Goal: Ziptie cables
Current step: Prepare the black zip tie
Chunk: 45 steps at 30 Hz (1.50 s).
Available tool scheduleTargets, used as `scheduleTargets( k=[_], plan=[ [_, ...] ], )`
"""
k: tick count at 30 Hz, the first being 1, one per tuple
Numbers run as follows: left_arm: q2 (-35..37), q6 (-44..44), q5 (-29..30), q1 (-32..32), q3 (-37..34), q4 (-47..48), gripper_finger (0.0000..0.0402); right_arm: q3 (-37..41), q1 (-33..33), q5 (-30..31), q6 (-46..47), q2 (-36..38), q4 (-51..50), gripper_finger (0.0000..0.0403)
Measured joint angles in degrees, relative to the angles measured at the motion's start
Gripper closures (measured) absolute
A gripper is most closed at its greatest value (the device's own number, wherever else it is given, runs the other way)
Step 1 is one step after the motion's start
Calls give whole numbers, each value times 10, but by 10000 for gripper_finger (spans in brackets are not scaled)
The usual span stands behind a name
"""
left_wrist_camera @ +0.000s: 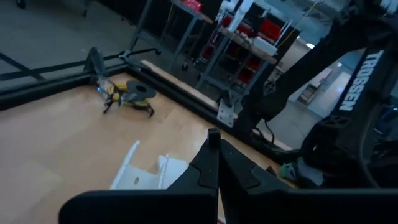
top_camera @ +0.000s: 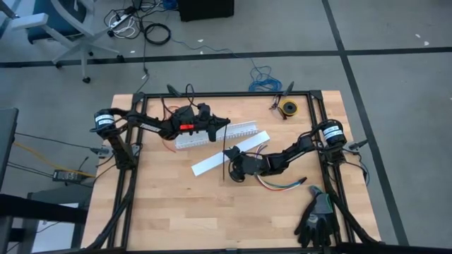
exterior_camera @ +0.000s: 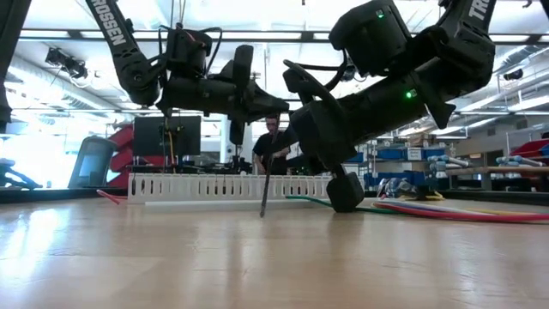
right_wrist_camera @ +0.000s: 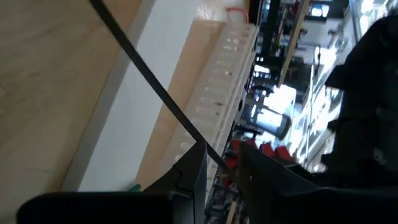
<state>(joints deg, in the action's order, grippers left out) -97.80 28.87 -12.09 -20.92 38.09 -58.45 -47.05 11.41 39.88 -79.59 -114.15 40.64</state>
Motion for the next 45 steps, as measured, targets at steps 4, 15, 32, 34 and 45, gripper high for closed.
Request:
scheduleTargets(
  k=[4, 15, 32, 34, 45],
  plan=[
    [0, 2, -4, -8, 0, -6, 398, 1, 1, 73, 50, -1, -3, 321],
    [0, 44, -7, -9, 0, -26, 398, 2, -1, 68, -10, -1, 23, 319],
    [0, 47, -4, -9, 0, -27, 398, 2, 3, 103, -39, -3, 68, 326],
    [0, 55, -4, -9, 0, -28, 398, 2, 1, 73, -56, -3, 69, 326],
    [0, 59, -4, -12, 0, -32, 398, 1, 10, 113, -46, -2, 73, 326]
  ],
)
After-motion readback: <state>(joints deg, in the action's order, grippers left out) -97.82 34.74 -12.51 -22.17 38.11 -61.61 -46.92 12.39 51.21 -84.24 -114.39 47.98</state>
